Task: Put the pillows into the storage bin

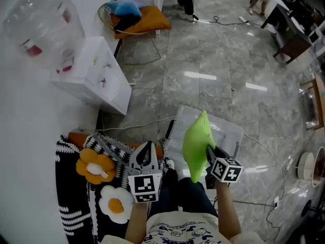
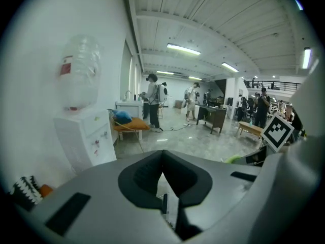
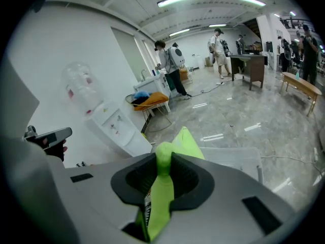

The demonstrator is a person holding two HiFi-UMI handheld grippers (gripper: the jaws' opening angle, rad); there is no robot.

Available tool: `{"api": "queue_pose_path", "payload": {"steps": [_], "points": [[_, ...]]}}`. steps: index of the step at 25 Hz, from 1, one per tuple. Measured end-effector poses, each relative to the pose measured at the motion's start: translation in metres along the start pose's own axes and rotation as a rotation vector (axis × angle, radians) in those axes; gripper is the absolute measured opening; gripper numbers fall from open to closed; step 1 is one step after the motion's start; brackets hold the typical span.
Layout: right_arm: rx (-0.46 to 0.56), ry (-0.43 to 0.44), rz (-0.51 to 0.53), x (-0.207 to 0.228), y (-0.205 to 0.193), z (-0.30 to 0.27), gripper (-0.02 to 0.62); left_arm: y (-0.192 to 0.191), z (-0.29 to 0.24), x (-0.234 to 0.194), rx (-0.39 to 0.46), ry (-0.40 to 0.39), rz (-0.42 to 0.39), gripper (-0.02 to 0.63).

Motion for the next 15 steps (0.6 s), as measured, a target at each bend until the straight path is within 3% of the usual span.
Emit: {"api": "queue_pose_path", "payload": {"steps": [6, 15], "points": [[-0.079, -0.021, -0.048, 0.019, -0.009, -0.070, 0.081, -0.024, -0.057, -0.027, -0.080, 0.016, 0.022, 0.013], [-0.222, -0.031, -0.077, 0.064, -0.058, -0.198, 0.083, -0.083, -0.135, -0.051, -0.186, 0.060, 0.076, 0.014]]}}
Point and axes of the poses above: the fingertips, and each gripper's own axes: z backward along the fingers, x to its right, y out of its top, the point moved 3 cm from there along z, backward along the fingers, and after that the axes turned 15 degrees about z, right-handed, at the moved point
